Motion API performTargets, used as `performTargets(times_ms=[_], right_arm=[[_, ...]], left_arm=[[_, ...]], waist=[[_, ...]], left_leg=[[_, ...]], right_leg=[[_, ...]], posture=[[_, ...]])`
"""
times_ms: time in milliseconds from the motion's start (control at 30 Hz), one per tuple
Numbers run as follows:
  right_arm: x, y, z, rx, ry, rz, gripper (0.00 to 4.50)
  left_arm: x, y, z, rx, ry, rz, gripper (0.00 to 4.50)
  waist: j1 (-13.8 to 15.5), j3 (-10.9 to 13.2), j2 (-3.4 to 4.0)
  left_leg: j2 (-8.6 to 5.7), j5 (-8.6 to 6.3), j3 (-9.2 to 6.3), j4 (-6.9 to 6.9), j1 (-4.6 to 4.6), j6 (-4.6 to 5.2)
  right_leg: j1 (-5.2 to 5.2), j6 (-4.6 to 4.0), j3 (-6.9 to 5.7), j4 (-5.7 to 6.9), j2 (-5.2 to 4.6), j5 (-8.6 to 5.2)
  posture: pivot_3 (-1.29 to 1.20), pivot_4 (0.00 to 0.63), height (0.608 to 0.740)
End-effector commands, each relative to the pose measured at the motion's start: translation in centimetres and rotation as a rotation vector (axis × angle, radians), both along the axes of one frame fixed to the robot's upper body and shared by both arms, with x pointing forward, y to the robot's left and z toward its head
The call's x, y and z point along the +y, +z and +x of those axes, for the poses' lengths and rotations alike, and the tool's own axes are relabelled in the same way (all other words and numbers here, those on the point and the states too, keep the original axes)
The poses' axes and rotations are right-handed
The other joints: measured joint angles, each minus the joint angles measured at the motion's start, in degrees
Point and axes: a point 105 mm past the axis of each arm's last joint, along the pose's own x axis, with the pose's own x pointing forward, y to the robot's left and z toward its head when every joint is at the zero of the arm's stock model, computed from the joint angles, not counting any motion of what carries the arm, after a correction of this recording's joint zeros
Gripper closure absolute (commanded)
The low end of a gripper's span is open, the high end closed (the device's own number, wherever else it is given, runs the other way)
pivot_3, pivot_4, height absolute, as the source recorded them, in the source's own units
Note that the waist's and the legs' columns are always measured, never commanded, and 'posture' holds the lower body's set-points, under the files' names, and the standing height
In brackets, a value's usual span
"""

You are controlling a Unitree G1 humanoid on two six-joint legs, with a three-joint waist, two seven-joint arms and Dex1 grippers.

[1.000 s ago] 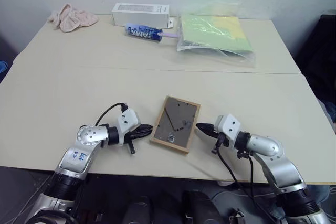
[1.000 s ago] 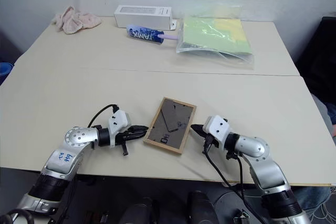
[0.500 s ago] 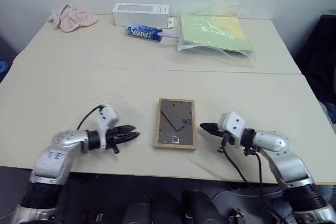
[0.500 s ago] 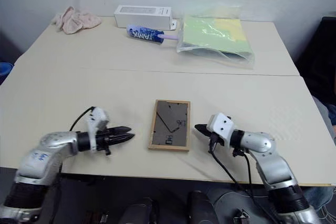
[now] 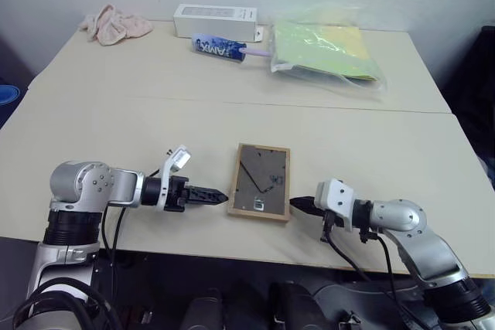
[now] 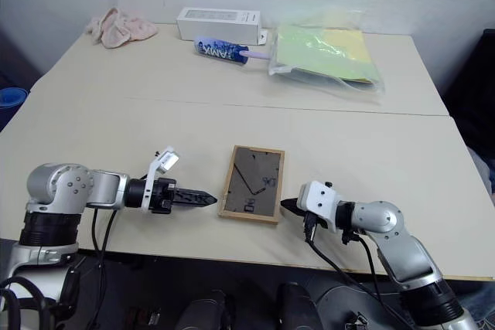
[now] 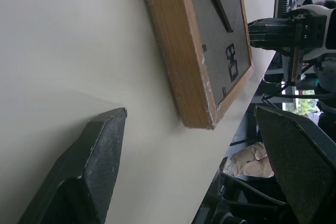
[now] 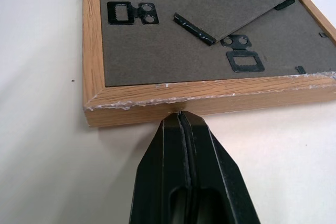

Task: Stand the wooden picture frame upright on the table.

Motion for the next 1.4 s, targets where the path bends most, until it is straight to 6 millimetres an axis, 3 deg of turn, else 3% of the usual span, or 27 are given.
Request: performTargets(times_ms=[33, 167, 367, 500, 667, 767, 833, 933, 1033, 1300, 1400], right_arm=[[0.7, 0.8, 0.1, -0.041, 0.020, 0.006, 4.50], [0.7, 0.8, 0.1, -0.046, 0.019, 0.003, 4.50], [1.1, 0.9, 0.1, -0.057, 0.024, 0.003, 4.50], [1.1, 0.8, 0.2, -0.060, 0.019, 0.005, 4.50], [0.8, 0.9, 0.1, -0.053, 0.006, 0.025, 4.50], [0.7, 1.5, 0.0, -0.058, 0.011, 0.068, 4.50], [0.3, 2.7, 0.0, -0.033, 0.008, 0.151, 4.50], [-0.2, 5.0, -0.2, 0.001, 0.032, 0.280, 3.88], [-0.1, 6.8, -0.5, 0.040, 0.082, 0.372, 2.88], [2.4, 9.0, 1.3, 0.185, 0.065, 0.452, 0.19], [3.8, 9.3, 2.2, 0.201, 0.068, 0.467, 0.05]], left_arm=[[-1.6, -1.4, 0.1, 0.069, -0.016, 0.015, 0.37], [-3.5, -1.2, -0.1, 0.096, -0.078, -0.008, 0.37], [-4.6, -1.9, -0.6, 0.143, -0.114, 0.016, 0.37], [-4.9, -1.8, 0.0, 0.157, -0.074, -0.013, 1.19], [-4.9, -0.9, 0.5, 0.144, -0.029, -0.098, 2.70], [-4.6, -0.7, 0.5, 0.131, 0.001, -0.145, 3.18], [-3.9, -0.6, 0.4, 0.120, 0.027, -0.168, 3.21], [-2.3, 0.0, 1.5, -0.056, 0.133, -0.187, 3.21], [-1.1, 0.6, 1.8, -0.291, 0.135, -0.167, 3.22], [-1.5, 1.4, 1.1, -0.558, 0.019, -0.204, 3.22], [-1.8, 1.0, 0.8, -0.573, -0.014, -0.188, 3.22]], waist=[[0.3, 0.0, 0.01], [0.5, 0.0, 0.01], [0.3, 0.0, 0.05], [0.4, 0.0, 0.05], [0.3, 0.0, 0.04], [0.3, 0.0, 0.02], [0.1, 0.0, 0.02], [-0.2, 0.0, 0.01], [-0.4, 0.0, 0.00], [-0.4, 0.0, 0.01], [-0.1, 0.0, 0.01]], left_leg=[[-0.01, 0.00, 0.00, 0.02, 0.01, 0.00], [-0.04, 0.00, -0.04, 0.13, -0.01, 0.00], [-0.04, -0.02, -0.03, 0.16, -0.01, -0.01], [-0.05, -0.02, -0.03, 0.29, -0.01, -0.01], [-0.04, -0.04, -0.04, 0.33, -0.04, -0.03], [-0.05, -0.04, -0.04, 0.40, -0.04, -0.03], [-0.04, -0.05, -0.04, 0.41, -0.04, -0.04], [0.01, -0.05, -0.02, 0.41, -0.04, -0.08], [0.06, -0.06, -0.02, 0.44, -0.03, -0.13], [0.09, -0.09, -0.01, 0.36, 0.00, -0.13], [0.09, -0.09, -0.02, 0.30, -0.09, -0.10]], right_leg=[[0.02, 0.00, -0.01, 0.00, 0.00, 0.00], [0.05, 0.00, -0.03, -0.01, -0.03, 0.00], [0.06, 0.01, -0.03, -0.01, -0.02, 0.00], [0.08, 0.02, -0.04, -0.03, -0.02, -0.01], [0.07, 0.03, -0.06, 0.00, 0.00, -0.01], [0.08, 0.03, -0.08, -0.03, 0.00, -0.01], [0.07, 0.03, -0.08, -0.02, 0.01, -0.01], [0.04, 0.03, -0.07, -0.03, 0.05, -0.01], [0.04, 0.03, -0.05, -0.04, 0.08, -0.01], [0.03, -0.05, 0.00, -0.08, 0.02, -0.05], [-0.07, -0.05, 0.00, -0.11, 0.01, -0.05]], posture=[[0.00, 0.150, 0.740], [0.00, 0.150, 0.740], [0.00, 0.150, 0.740], [0.00, 0.150, 0.740], [0.00, 0.150, 0.740], [0.00, 0.150, 0.740], [0.00, 0.150, 0.740], [0.00, 0.150, 0.740], [0.00, 0.150, 0.740], [0.00, 0.150, 0.740], [0.00, 0.150, 0.740]])
